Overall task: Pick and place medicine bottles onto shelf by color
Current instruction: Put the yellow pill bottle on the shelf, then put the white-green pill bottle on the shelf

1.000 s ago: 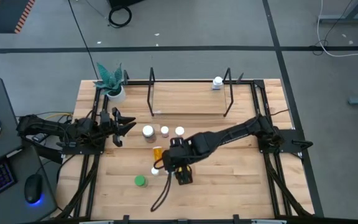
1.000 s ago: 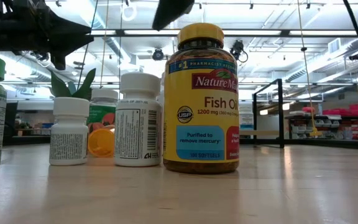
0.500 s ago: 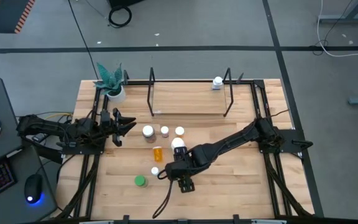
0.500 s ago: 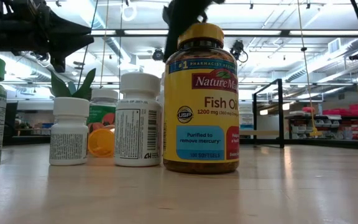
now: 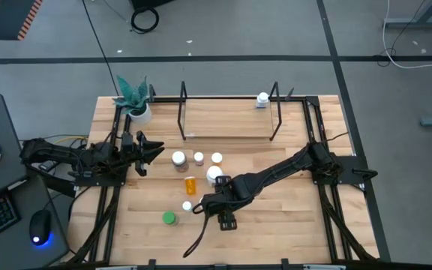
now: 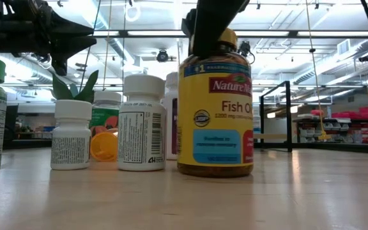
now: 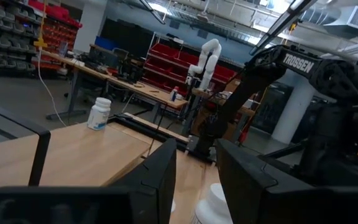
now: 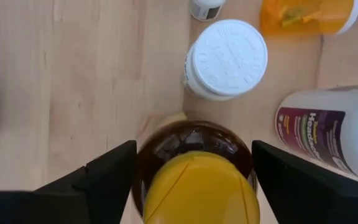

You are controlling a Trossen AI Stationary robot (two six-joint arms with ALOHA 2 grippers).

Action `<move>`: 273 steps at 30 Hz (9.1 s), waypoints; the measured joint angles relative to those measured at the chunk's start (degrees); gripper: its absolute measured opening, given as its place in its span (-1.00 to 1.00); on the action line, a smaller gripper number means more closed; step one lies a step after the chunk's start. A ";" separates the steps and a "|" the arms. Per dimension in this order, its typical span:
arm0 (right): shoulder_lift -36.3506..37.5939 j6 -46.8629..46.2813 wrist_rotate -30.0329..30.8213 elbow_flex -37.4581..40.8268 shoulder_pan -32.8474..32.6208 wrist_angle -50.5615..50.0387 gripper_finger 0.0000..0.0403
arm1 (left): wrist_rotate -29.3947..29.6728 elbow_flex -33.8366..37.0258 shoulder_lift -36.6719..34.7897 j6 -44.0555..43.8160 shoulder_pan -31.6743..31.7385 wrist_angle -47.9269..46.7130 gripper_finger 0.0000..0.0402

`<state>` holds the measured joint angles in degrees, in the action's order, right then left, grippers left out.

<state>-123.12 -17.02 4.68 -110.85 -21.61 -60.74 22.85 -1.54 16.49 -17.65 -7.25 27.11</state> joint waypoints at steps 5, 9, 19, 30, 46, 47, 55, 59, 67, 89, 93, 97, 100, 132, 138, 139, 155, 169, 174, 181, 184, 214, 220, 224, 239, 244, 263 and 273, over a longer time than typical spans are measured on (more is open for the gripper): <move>0.08 -0.11 -0.19 -0.09 0.02 -0.58 0.40 | 0.00 0.00 0.00 -0.18 0.00 0.00 -0.42; 0.14 0.01 -0.23 -0.11 0.02 -2.06 0.28 | 0.00 0.00 0.00 -0.18 0.00 0.00 -0.41; -0.12 0.25 -0.49 -0.93 0.35 -3.67 0.13 | 0.00 0.00 0.00 -0.20 0.00 0.00 -0.41; -0.06 -0.16 -0.45 -7.61 -0.17 -11.12 0.52 | 0.00 0.00 0.00 -0.20 0.00 0.00 -0.39; -0.03 -2.11 -0.06 -4.57 -1.25 -14.63 0.55 | 0.00 0.00 0.00 -0.22 -0.02 -0.04 -0.37; -0.03 -1.81 -0.07 -4.13 -1.25 -14.43 0.53 | 0.00 0.00 0.00 -0.22 -0.02 -0.04 -0.38; -0.03 -0.74 -0.47 -3.88 -1.06 -13.97 0.31 | 0.00 0.00 0.00 -0.22 -0.02 -0.17 -0.37; 0.05 0.13 -0.81 -3.89 -0.98 -13.86 0.20 | 0.00 0.00 0.00 -0.22 -0.02 -0.19 -0.35; -0.07 1.33 -1.16 -5.39 0.11 -16.61 0.19 | 0.00 0.00 0.00 -0.22 -0.02 -0.47 -0.37; 16.36 6.24 4.07 -4.61 15.14 -27.13 0.18 | -0.02 0.00 0.00 -1.38 0.00 -0.85 -0.34; 19.80 7.72 4.81 -4.61 20.44 -27.92 0.20 | -0.02 0.00 0.00 -1.33 -0.02 -0.85 -0.32; 21.85 8.55 4.92 -4.61 25.79 -28.19 0.19 | -0.02 0.00 0.00 -1.21 -0.02 -0.86 -0.32; 21.95 10.51 4.87 -4.61 29.02 -29.03 0.19 | -0.02 0.00 0.00 -1.20 -0.02 -0.87 -0.34; 21.69 28.21 -0.78 10.54 54.59 -20.33 0.20 | 0.00 0.00 0.00 5.03 0.00 -1.13 -0.32; 21.69 29.05 -3.25 10.54 56.63 -20.31 0.20 | 0.00 0.02 0.00 5.48 0.00 -0.94 -0.31; 21.69 29.17 -3.45 10.54 56.75 -20.31 0.20 | 0.00 0.01 0.00 5.48 0.00 -0.95 -0.30; 21.75 30.31 -2.99 14.62 56.50 -17.84 0.21 | 0.00 0.01 0.00 5.26 -0.01 -0.98 -0.29; 21.82 29.34 -0.17 15.04 57.42 -17.25 0.30 | 0.02 0.00 0.00 5.40 -0.02 -1.01 -0.31; 21.82 29.46 0.74 14.92 57.21 -17.43 0.40 | 0.00 0.00 0.00 5.41 -0.01 -1.03 -0.29; 21.58 29.20 1.01 11.67 56.21 -18.06 0.51 | 0.00 0.01 0.00 5.42 0.00 -1.03 -0.29; 21.56 28.47 0.82 10.70 55.85 -18.23 0.54 | 0.00 0.00 0.00 5.42 0.00 -1.03 -0.30; 28.73 27.35 -1.35 9.57 52.34 -14.77 0.62 | 0.00 0.02 0.00 8.28 0.00 -1.31 -0.30; 30.48 25.89 -1.79 9.57 51.33 -14.66 0.60 | 0.01 0.01 0.00 8.24 0.00 -1.31 -0.31; 30.63 24.88 -1.81 9.57 49.80 -13.96 0.60 | 0.02 0.02 0.00 8.24 0.00 -1.31 -0.28; 30.43 23.40 -4.54 10.84 39.38 -1.80 0.60 | 0.02 0.02 0.01 15.25 0.00 -2.29 -0.31; 30.38 23.18 -6.92 15.59 36.56 6.43 0.60 | 0.02 0.02 0.00 15.38 0.00 -2.54 -0.27; 38.69 27.30 0.26 38.35 24.21 33.32 0.57 | 1.05 0.04 0.00 7.59 0.07 0.08 -0.28; 50.41 26.21 2.67 63.14 19.76 61.65 0.49 | 1.92 -13.94 4.10 6.96 0.67 -21.90 -0.42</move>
<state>-72.71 9.19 7.35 -47.71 -1.84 0.91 24.77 -15.48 20.59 -10.68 -6.58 5.22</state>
